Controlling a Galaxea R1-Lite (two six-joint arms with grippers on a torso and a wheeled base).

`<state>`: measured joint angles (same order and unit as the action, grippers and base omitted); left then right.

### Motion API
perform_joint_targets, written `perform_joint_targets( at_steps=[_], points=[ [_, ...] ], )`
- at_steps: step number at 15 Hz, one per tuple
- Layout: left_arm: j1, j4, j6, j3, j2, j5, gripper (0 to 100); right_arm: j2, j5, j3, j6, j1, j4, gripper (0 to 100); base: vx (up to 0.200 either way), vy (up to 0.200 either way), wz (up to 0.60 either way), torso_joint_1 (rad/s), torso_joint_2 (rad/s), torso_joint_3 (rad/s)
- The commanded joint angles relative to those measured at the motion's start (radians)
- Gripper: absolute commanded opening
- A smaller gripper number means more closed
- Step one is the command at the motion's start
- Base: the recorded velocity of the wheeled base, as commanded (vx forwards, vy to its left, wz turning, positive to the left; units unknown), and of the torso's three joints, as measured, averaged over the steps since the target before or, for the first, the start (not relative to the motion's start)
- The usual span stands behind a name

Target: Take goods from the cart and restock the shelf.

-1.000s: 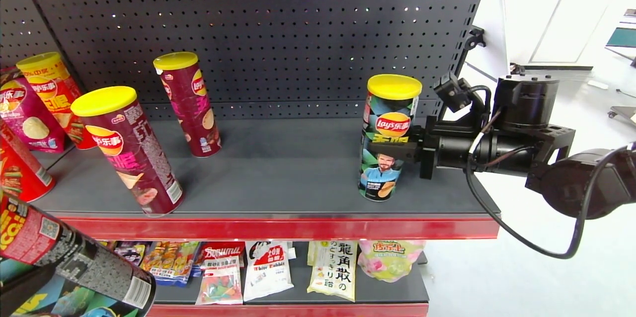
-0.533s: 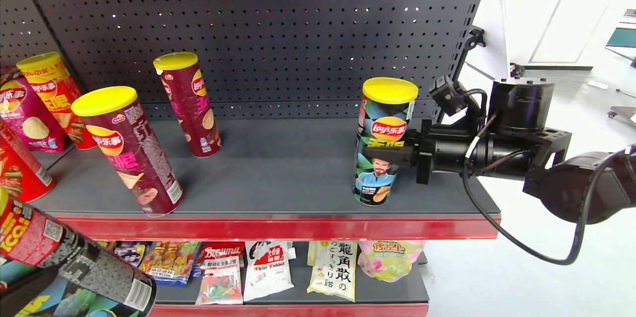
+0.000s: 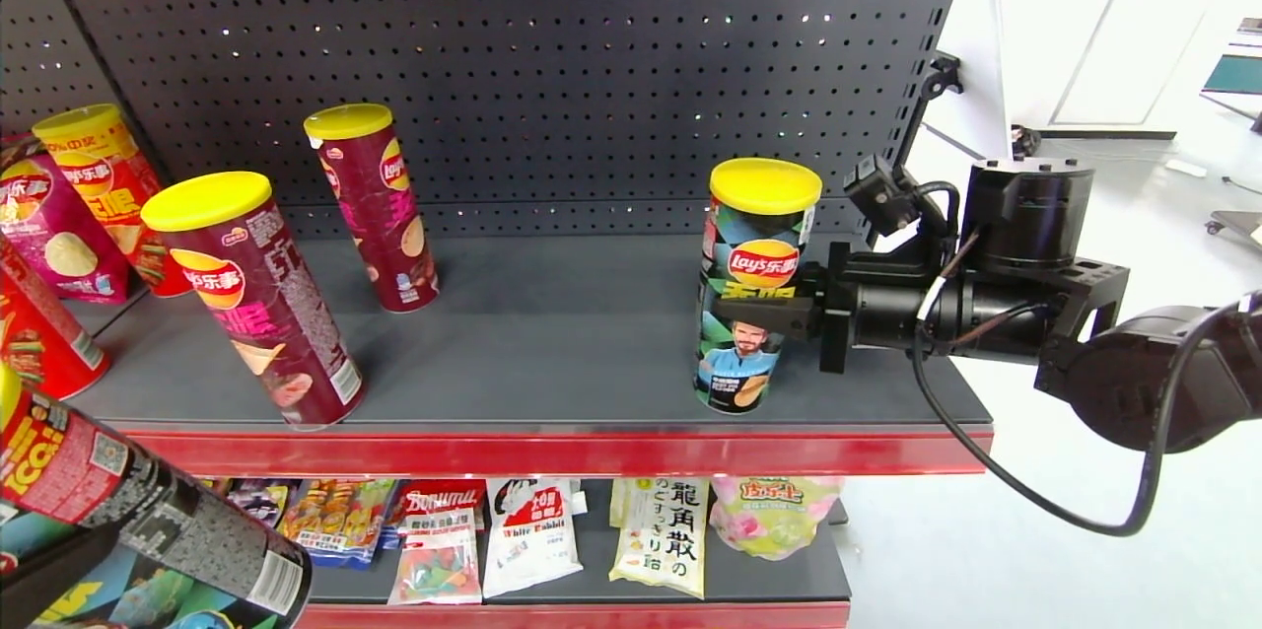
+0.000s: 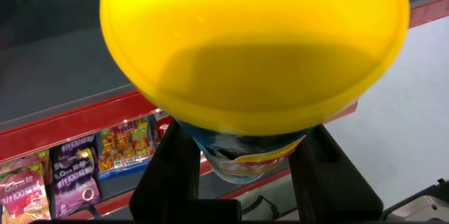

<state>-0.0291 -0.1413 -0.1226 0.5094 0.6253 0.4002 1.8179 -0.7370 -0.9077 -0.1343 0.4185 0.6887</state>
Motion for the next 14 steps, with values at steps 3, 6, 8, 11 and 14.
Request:
perform_joint_targets(
  at_steps=[3,6,8,11,14],
  points=[
    [-0.002,0.0,0.0,0.0,0.004,0.0,0,0.0,0.019,0.003,-0.001,0.008,0.0,0,0.0,0.0,0.0,0.0,0.0,0.0],
    [0.0,0.015,0.0,0.003,0.022,0.003,0,-0.005,0.041,0.009,0.001,0.014,0.0,0,0.0,0.0,0.0,0.0,0.0,0.0],
    [0.0,0.023,0.0,0.003,0.03,0.002,0,-0.012,0.053,0.013,0.016,0.028,0.0,0,0.0,0.0,0.0,0.0,0.0,0.0],
    [0.0,0.022,0.0,0.0,0.03,0.003,0,-0.017,0.08,0.026,0.033,0.04,-0.002,0,0.0,0.0,0.0,0.0,0.0,0.0],
    [0.0,0.022,0.001,-0.003,0.028,0.003,0,-0.019,0.082,0.029,0.03,0.042,-0.002,0,0.0,0.0,0.0,0.0,0.0,0.0]
  ],
)
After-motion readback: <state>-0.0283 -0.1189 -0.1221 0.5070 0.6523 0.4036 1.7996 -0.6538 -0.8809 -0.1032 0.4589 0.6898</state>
